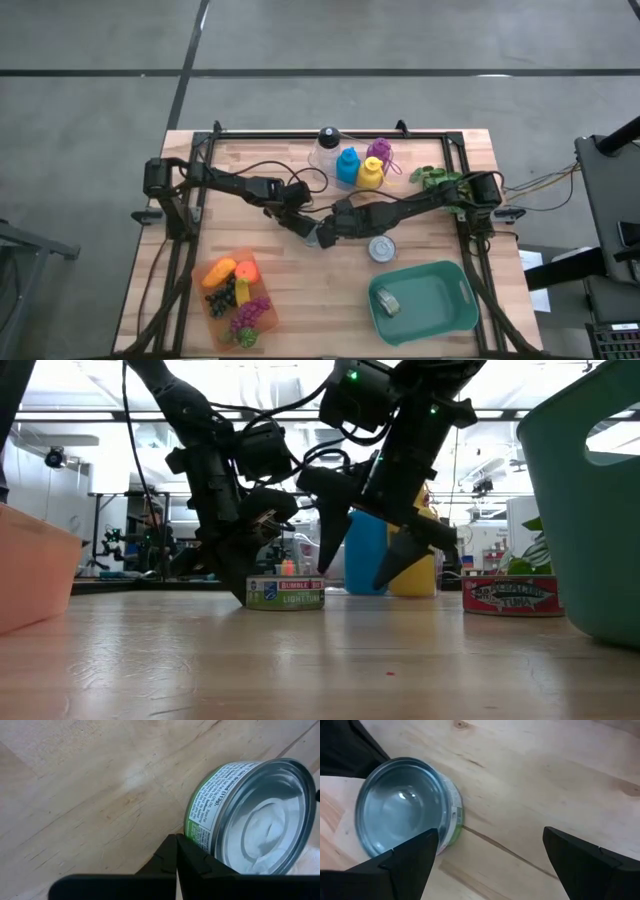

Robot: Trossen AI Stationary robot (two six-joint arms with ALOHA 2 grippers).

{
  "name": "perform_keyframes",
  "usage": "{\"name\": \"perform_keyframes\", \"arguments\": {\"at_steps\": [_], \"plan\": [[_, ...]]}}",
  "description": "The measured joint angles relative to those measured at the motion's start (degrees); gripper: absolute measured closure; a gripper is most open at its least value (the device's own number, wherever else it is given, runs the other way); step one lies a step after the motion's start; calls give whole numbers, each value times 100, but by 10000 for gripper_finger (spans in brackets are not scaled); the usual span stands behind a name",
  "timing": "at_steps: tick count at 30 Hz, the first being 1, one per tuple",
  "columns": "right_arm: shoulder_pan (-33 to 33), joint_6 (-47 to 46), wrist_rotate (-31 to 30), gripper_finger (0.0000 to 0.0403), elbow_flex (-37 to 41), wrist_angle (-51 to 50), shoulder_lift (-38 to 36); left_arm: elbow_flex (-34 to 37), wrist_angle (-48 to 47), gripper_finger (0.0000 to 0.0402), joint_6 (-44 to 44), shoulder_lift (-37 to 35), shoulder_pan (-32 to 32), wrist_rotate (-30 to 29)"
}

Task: Pick & Place Food Item
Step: Put the green tuna can into the green bin

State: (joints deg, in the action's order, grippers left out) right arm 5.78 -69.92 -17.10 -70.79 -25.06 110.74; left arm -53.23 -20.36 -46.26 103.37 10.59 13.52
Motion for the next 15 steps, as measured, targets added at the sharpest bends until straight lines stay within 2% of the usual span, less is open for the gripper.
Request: {"name": "perform_keyframes", "arguments": {"at_steps": [15], "plan": [[-21,-40,-9,44,143,22,-2,4,77,400,-2,2,0,38]]}}
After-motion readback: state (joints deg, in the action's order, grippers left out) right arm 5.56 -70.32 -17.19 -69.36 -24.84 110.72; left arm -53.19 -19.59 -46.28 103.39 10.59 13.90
